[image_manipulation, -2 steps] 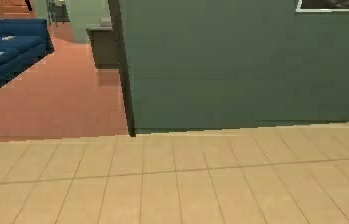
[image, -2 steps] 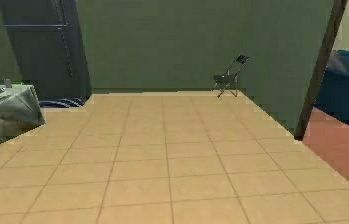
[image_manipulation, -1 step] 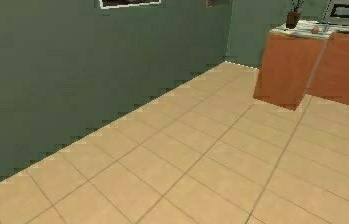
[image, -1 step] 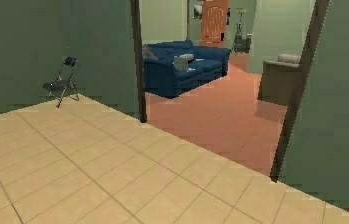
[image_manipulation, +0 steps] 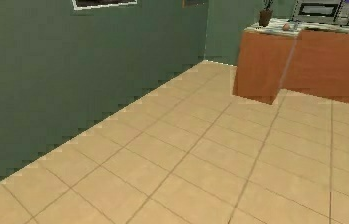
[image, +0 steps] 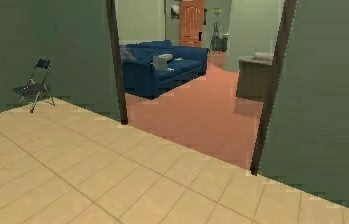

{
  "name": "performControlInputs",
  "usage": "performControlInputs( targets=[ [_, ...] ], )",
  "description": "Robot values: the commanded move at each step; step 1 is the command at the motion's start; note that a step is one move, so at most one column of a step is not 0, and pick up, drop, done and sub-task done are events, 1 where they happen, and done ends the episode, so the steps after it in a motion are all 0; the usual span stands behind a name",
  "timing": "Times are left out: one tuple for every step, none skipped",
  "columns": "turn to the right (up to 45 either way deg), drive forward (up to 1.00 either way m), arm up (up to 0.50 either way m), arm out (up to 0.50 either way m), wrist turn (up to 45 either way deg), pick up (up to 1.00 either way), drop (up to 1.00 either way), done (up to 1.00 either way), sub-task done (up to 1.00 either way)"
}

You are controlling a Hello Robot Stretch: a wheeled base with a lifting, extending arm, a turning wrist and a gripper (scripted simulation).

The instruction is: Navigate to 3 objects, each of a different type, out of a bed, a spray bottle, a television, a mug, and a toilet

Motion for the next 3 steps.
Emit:
performControlInputs(
  targets=[
    [3.0, 0.00, 0.00, 0.00, 0.0, 0.00, 0.00, 0.00, 0.00],
    [0.0, 1.00, 0.00, 0.00, 0.0, 0.00, 0.00, 0.00, 0.00],
    [0.0, 0.75, 0.00, 0.00, 0.0, 0.00, 0.00, 0.00, 0.00]
  ],
)
